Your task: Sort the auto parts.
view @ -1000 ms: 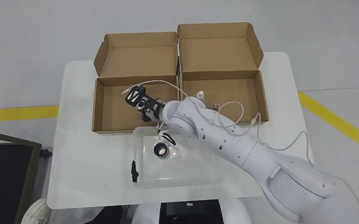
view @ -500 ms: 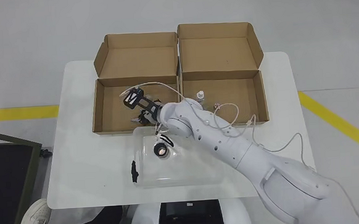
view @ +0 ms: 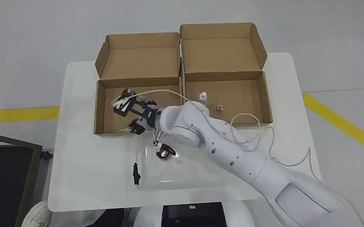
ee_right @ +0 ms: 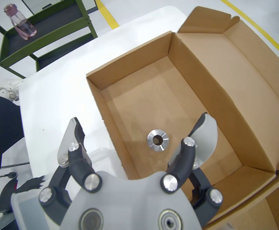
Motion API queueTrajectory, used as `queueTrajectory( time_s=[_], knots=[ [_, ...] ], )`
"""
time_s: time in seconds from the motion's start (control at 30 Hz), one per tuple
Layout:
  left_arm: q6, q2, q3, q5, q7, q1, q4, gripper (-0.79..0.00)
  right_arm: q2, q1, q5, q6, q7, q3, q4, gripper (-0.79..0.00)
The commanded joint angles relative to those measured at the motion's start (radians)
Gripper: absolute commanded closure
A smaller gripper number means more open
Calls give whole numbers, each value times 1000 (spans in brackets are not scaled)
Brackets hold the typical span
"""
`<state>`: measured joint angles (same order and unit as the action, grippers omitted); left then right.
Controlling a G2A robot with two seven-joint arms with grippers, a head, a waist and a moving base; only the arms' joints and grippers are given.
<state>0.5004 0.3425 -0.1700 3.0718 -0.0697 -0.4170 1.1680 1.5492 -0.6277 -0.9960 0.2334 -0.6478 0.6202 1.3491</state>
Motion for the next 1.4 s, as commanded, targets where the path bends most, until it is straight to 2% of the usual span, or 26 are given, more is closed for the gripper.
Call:
queueTrajectory(
  time_s=[0.0,0.27,0.53,1.0,1.37],
  knots=[
    [0,0,0,0,0,0,0,-785,-17,-45,-22,12,-39,23,87,-785],
    [0,0,0,0,0,0,0,-785,-66,-188,-97,86,-120,93,291,-785],
    [0,0,0,0,0,0,0,-785,-101,-278,-159,214,-140,138,380,-785],
    [0,0,0,0,0,0,0,-785,-146,-393,-297,380,-117,169,431,-785],
    [0,0,0,0,0,0,0,-785,-153,-407,-311,374,-133,161,371,-785]
  ],
)
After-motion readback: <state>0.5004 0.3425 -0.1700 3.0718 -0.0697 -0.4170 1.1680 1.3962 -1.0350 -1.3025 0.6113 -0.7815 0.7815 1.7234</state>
